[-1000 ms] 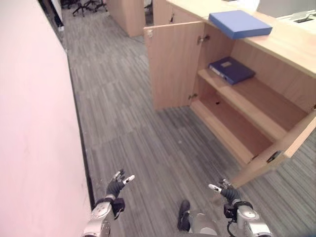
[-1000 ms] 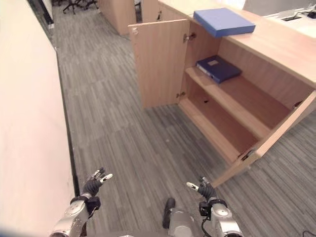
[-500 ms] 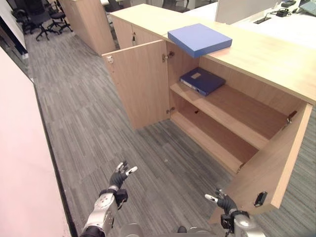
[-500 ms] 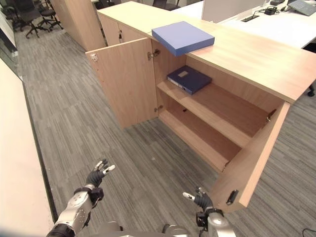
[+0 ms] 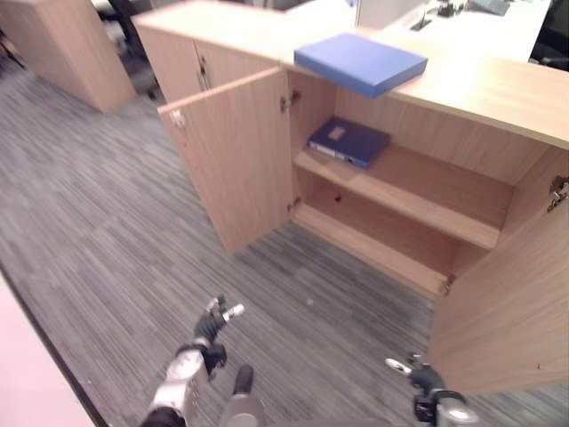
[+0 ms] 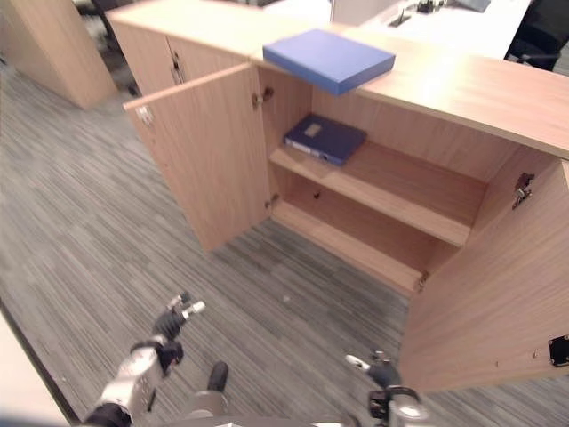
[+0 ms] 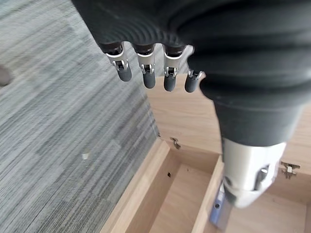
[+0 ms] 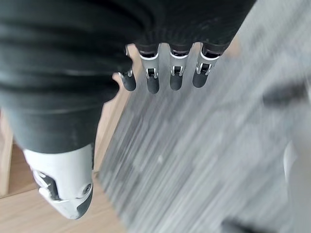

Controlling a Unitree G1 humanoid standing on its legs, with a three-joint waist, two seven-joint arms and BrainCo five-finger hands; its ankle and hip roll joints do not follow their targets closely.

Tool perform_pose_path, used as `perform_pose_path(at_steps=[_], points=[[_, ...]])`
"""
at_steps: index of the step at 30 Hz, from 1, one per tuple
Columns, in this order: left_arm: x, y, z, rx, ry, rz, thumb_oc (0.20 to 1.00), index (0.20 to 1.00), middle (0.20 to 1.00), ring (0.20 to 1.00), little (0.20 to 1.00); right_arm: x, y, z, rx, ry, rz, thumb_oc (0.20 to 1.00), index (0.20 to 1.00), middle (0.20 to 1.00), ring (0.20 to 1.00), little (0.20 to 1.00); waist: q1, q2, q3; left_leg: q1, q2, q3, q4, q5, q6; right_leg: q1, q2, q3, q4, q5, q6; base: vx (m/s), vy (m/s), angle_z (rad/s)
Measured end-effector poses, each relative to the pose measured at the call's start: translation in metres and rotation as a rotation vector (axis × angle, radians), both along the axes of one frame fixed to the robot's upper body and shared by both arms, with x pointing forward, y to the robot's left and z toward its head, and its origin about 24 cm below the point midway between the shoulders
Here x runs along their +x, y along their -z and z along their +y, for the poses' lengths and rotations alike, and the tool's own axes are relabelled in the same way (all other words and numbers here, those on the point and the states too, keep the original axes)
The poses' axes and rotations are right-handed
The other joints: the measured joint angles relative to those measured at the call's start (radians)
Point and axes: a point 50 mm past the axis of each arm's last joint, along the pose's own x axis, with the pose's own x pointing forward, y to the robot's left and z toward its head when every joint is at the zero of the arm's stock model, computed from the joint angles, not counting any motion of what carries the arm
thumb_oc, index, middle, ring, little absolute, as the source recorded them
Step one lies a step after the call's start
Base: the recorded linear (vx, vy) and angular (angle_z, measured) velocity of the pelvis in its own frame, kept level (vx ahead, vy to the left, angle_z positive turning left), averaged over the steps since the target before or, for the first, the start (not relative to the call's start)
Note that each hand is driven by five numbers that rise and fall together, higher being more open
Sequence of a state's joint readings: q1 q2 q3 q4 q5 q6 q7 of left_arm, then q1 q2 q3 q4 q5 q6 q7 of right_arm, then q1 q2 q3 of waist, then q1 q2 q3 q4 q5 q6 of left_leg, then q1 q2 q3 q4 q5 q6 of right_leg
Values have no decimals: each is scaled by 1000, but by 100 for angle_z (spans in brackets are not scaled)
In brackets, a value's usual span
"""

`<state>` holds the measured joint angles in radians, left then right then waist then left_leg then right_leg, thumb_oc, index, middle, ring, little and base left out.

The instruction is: Put the empty folder in the office cabinet

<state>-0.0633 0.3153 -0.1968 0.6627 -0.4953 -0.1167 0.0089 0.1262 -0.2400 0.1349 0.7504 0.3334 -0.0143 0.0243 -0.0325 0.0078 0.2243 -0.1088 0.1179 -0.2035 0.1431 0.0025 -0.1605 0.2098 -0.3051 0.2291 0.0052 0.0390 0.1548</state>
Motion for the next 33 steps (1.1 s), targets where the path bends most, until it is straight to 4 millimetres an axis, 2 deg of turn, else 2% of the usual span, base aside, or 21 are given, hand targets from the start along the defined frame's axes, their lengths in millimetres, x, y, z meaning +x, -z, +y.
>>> perform_pose_path(at_steps=[1, 2, 3, 4, 5, 6, 8, 9, 10, 11, 12, 13, 15, 18, 20, 21, 22, 24, 29, 31, 33], points=[[4, -4, -5, 9, 43, -28, 1000, 1000, 1000, 1000, 1000, -3, -2, -1, 23, 39, -25, 1000, 1000, 1000, 1000, 1000, -15, -7, -6, -6, -12, 62, 44, -32, 35, -12, -2, -60, 65, 58, -9, 151, 406, -45], [0, -1, -2, 18, 40, -8, 1000, 1000, 1000, 1000, 1000, -4, -1, -3, 17, 60, -16, 1000, 1000, 1000, 1000, 1000, -11, -29, -23, 11, -29, 101, 49, -48, 44, -36, -22, -50, 80, 86, -12, 149, 407, -66], [-1, 1, -4, 18, 48, 6, 1000, 1000, 1000, 1000, 1000, 0, -1, -3, 14, 60, -18, 1000, 1000, 1000, 1000, 1000, -15, -21, -29, 20, -30, 134, 32, -50, 51, -71, -22, -37, 102, 124, -41, 81, 395, -89], [-2, 2, -6, 11, 50, 9, 1000, 1000, 1000, 1000, 1000, 7, -3, -3, 11, 56, -37, 1000, 1000, 1000, 1000, 1000, -11, -9, -39, 35, -23, 148, -9, -38, 68, -113, -24, -21, 129, 154, -40, 46, 278, -71], [0, 0, -8, 10, 58, -2, 1000, 1000, 1000, 1000, 1000, 5, -2, 2, 18, 42, -30, 1000, 1000, 1000, 1000, 1000, -28, -19, -50, 66, -42, 178, -44, -5, 84, -143, -30, -25, 131, 213, -17, 105, 659, -96], [-1, 0, -10, 9, 61, -6, 1000, 1000, 1000, 1000, 1000, 10, -3, 8, 20, 6, -35, 1000, 1000, 1000, 1000, 1000, -9, -22, -48, 85, -43, 215, -52, 12, 101, -189, -34, -36, 149, 259, 11, 52, 541, -104], [-7, 1, -9, 0, 58, -6, 1000, 1000, 1000, 1000, 1000, 21, -9, 22, 36, -54, -76, 1000, 1000, 1000, 1000, 1000, 1, -33, -50, 111, -60, 290, -42, 7, 123, -226, -92, -250, 195, 329, 16, 28, 524, -122], [-6, 0, -18, -16, 89, -12, 1000, 1000, 1000, 1000, 1000, 23, -11, 16, 24, -62, -84, 1000, 1000, 1000, 1000, 1000, 25, 1, -57, 124, -45, 364, -61, -38, 153, -243, -150, -539, 218, 341, -31, 27, 467, -87], [-7, 1, -21, -23, 91, -10, 1000, 1000, 1000, 1000, 1000, 22, -10, 16, 23, -60, -77, 1000, 1000, 1000, 1000, 1000, 23, 0, -62, 123, -58, 368, -62, -38, 156, -243, -159, -567, 248, 305, -34, 109, 729, -41], [-10, 0, -23, -41, 98, -21, 1000, 1000, 1000, 1000, 1000, 19, -9, 15, 25, -57, -65, 1000, 1000, 1000, 1000, 1000, 43, 12, -93, 121, -62, 366, -113, -19, 154, -255, -90, -534, 387, 92, -17, 149, 462, 11], [-17, 4, -20, -37, 92, 1, 1000, 1000, 1000, 1000, 1000, 21, -10, 15, 28, -52, -74, 1000, 1000, 1000, 1000, 1000, 42, 19, -95, 125, -59, 362, -142, 2, 178, -248, -19, -503, 401, 30, 3, 139, 341, -6], [-25, 9, -11, -21, 66, 34, 1000, 1000, 1000, 1000, 1000, 28, -13, 16, 32, -50, -95, 1000, 1000, 1000, 1000, 1000, 39, 29, -89, 136, -42, 360, -171, 12, 191, -249, 58, -478, 402, -56, -8, 99, 137, -36], [-32, 14, -4, -13, 42, 70, 1000, 1000, 1000, 1000, 1000, 35, -17, 11, 20, -47, -124, 1000, 1000, 1000, 1000, 1000, 30, 41, -80, 143, -29, 363, -199, 18, 193, -246, 164, -502, 331, -121, -48, 109, 81, -35], [-33, 15, -9, -31, 37, 67, 1000, 1000, 1000, 1000, 1000, 25, -14, 1, -12, -31, -91, 1000, 1000, 1000, 1000, 1000, -31, 6, -93, 113, -57, 355, -218, 32, 146, -178, 212, -504, 65, -117, -55, 333, 94, 25], [-31, 15, -18, -54, 52, 65, 1000, 1000, 1000, 1000, 1000, 14, -10, -4, -20, -17, -63, 1000, 1000, 1000, 1000, 1000, -45, -40, -82, 160, -103, 389, -117, -11, 165, -144, 148, -561, 17, -62, -21, 248, -37, 16], [-33, 17, -21, -62, 56, 69, 1000, 1000, 1000, 1000, 1000, 10, -10, -9, -34, -16, -54, 1000, 1000, 1000, 1000, 1000, -51, -24, -84, 188, -87, 381, -135, -21, 151, -136, 161, -576, 17, -58, -25, 242, -74, -6], [-34, 17, -27, -80, 59, 66, 1000, 1000, 1000, 1000, 1000, 5, -11, -19, -60, -12, -43, 1000, 1000, 1000, 1000, 1000, -73, 24, -89, 240, -48, 357, -178, -38, 133, -139, 191, -594, 46, -55, -35, 162, -48, 11], [-25, 13, -33, -90, 68, 41, 1000, 1000, 1000, 1000, 1000, 7, -14, -30, -87, 17, -47, 1000, 1000, 1000, 1000, 1000, -96, 61, -57, 282, -30, 348, -241, -26, 135, -249, 150, -637, 236, -127, -16, 203, -50, 7], [-24, 11, -19, -54, 57, 41, 1000, 1000, 1000, 1000, 1000, 2, -7, -13, -35, 19, -26, 1000, 1000, 1000, 1000, 1000, -97, -10, -49, 351, -24, 345, -244, -75, 101, -364, 41, -594, 90, -33, 23, 442, -117, 9], [-34, 18, -22, -66, 52, 69, 1000, 1000, 1000, 1000, 1000, 3, -8, -17, -42, 22, -29, 1000, 1000, 1000, 1000, 1000, -97, 3, -67, 403, 22, 338, -242, -116, 81, -359, 55, -600, 183, 4, -6, 293, -173, 22], [-43, 22, -24, -79, 50, 93, 1000, 1000, 1000, 1000, 1000, 2, -9, -23, -55, 23, -26, 1000, 1000, 1000, 1000, 1000, -109, 37, -96, 414, 95, 321, -195, -136, 82, -342, 125, -602, 213, -13, -36, 240, -198, 29]])
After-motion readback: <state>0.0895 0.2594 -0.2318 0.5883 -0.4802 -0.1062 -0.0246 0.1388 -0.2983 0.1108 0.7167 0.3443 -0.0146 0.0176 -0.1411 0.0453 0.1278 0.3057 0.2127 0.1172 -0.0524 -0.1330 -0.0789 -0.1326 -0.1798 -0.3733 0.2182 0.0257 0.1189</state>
